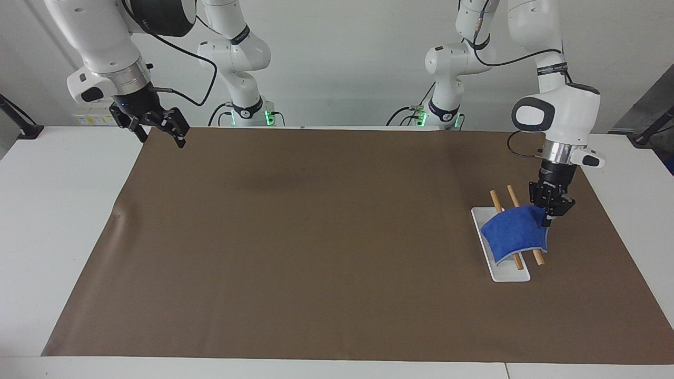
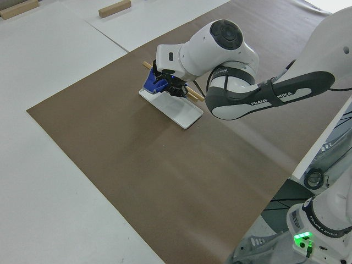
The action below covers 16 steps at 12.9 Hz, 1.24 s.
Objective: Right arm passes towel to left arm to hang
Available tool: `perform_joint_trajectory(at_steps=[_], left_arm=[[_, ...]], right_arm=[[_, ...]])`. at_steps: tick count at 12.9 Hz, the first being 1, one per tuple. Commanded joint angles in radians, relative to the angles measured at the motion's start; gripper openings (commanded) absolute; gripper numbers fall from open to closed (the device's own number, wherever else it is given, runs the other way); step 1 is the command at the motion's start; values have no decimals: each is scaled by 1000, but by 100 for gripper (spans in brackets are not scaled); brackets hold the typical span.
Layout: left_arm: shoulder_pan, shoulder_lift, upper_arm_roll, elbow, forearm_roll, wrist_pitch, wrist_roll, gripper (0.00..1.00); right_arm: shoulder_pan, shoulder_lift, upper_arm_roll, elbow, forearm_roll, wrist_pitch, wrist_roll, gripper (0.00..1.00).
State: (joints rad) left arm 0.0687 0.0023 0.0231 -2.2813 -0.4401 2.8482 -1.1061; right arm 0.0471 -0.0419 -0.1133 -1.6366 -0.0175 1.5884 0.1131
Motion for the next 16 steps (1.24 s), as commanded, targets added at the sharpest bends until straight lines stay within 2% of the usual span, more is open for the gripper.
perform_joint_trajectory(at_steps=[1,2,4,6,7,10,12,16], left_arm=[[5,63,18,153,3,-129,86,87],[6,74,32,196,42,-182,103,87],[11,82,43,235,230,-233,106,87],[11,91,47,276,345,-278,114,87],[11,106,47,322,362,-347,118,86],[5,149,25,520,457,-675,169,80],[5,145,-21,601,459,-826,291,78],[10,55,-49,663,460,-1088,792,69]], right_arm=[[-4,-10,6,-2,1,-7,7,100],[-4,-10,6,-2,1,-7,7,100],[-4,-10,6,-2,1,-7,7,100],[-4,-12,6,-5,1,-7,5,100],[-4,-12,6,-6,1,-7,5,100],[-4,-13,6,-8,1,-7,5,100],[-4,-13,6,-9,1,-7,5,100],[-4,-13,6,-9,1,-7,7,100]])
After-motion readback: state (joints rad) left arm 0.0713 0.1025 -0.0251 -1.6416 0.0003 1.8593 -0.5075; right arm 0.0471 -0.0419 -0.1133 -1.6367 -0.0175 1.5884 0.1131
